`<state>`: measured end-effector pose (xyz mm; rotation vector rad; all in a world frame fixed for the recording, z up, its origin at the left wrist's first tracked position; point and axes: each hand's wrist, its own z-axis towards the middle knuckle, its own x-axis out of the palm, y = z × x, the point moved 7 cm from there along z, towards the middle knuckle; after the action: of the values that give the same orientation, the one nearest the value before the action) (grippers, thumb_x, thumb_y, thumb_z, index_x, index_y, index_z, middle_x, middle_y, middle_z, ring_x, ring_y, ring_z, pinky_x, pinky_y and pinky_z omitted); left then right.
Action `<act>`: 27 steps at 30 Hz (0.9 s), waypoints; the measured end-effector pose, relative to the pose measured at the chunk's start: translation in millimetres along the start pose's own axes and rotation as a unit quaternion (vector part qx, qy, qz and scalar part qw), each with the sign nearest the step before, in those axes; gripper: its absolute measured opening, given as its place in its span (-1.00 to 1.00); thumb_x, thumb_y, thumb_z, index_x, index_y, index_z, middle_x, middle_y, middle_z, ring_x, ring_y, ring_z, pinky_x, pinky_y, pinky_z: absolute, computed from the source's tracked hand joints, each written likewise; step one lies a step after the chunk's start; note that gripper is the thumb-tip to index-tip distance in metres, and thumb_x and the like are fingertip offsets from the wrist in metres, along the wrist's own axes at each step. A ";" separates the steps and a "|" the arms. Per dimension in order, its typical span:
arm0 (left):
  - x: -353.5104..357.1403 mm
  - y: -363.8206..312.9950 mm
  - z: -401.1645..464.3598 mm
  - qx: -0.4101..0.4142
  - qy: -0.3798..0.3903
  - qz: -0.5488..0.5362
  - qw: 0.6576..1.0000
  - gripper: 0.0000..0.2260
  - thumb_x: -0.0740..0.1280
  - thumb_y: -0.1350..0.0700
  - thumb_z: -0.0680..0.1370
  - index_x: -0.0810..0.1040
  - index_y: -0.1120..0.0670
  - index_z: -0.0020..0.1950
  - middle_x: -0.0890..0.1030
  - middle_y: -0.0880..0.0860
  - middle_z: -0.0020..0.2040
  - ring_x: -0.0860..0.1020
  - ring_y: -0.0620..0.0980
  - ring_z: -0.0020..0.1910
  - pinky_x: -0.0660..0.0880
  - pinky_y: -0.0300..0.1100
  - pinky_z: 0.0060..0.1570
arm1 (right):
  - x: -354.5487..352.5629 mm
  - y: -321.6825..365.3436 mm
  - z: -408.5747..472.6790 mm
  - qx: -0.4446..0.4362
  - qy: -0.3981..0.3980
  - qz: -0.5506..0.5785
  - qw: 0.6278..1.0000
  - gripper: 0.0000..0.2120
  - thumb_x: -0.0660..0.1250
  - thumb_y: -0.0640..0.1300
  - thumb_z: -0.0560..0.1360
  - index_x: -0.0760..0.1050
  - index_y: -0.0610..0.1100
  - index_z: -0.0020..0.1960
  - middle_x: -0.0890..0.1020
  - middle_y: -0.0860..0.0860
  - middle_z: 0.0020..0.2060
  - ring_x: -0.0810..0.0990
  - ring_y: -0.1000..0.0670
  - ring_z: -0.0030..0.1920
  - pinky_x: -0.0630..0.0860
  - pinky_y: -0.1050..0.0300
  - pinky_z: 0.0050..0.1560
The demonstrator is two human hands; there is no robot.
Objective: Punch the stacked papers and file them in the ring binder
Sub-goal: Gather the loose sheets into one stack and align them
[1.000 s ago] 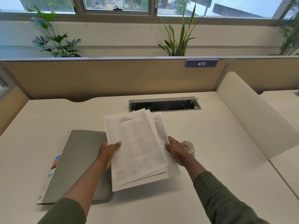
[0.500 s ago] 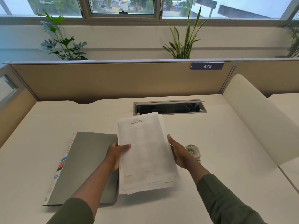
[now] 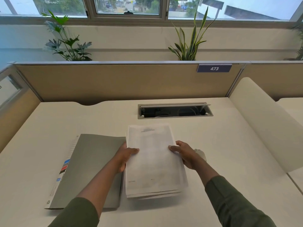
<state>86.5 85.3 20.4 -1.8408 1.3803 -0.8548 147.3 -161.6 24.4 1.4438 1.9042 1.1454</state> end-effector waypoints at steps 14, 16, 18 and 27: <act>8.1 -61.8 -22.3 0.246 -0.176 0.082 0.949 -0.83 0.43 0.23 0.46 0.59 0.04 0.01 0.67 -0.01 -0.11 0.65 0.03 -0.12 0.61 -0.06 -0.13 | 2.9 52.0 -9.7 -0.249 -0.110 -0.136 0.952 -0.74 0.33 -0.14 0.57 0.44 -0.09 0.25 0.64 0.01 0.07 0.64 0.03 0.03 0.60 0.22 -0.08; 9.4 -67.8 -26.6 0.272 -0.198 0.079 0.938 -0.85 0.44 0.21 0.46 0.56 0.03 -0.03 0.64 0.00 -0.14 0.62 0.03 -0.13 0.61 -0.05 -0.14 | 3.9 57.8 -14.2 -0.280 -0.123 -0.148 0.940 -0.72 0.31 -0.09 0.58 0.42 -0.09 0.27 0.62 -0.01 0.07 0.62 0.03 0.04 0.60 0.27 -0.12; 13.3 -72.3 -31.2 0.297 -0.205 0.080 0.929 -0.85 0.46 0.18 0.46 0.54 0.03 -0.02 0.63 0.00 -0.14 0.61 0.03 -0.13 0.61 -0.08 -0.15 | 5.4 61.3 -17.9 -0.304 -0.124 -0.144 0.934 -0.71 0.30 -0.06 0.58 0.41 -0.07 0.27 0.61 -0.03 0.08 0.62 0.03 0.05 0.61 0.29 -0.13; 16.6 -59.1 -20.0 0.227 -0.170 0.073 0.956 -0.77 0.54 0.18 0.37 0.55 -0.06 -0.13 0.66 -0.03 -0.14 0.64 0.00 -0.13 0.62 -0.01 -0.09 | 1.4 41.5 -12.2 -0.274 -0.114 -0.138 0.945 -0.75 0.36 -0.09 0.55 0.49 0.02 0.22 0.67 0.02 0.06 0.66 0.03 0.05 0.64 -0.01 0.07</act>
<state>105.0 79.2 82.0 -1.4297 0.9902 -0.6714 159.4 -160.5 65.9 0.9253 1.4166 1.1866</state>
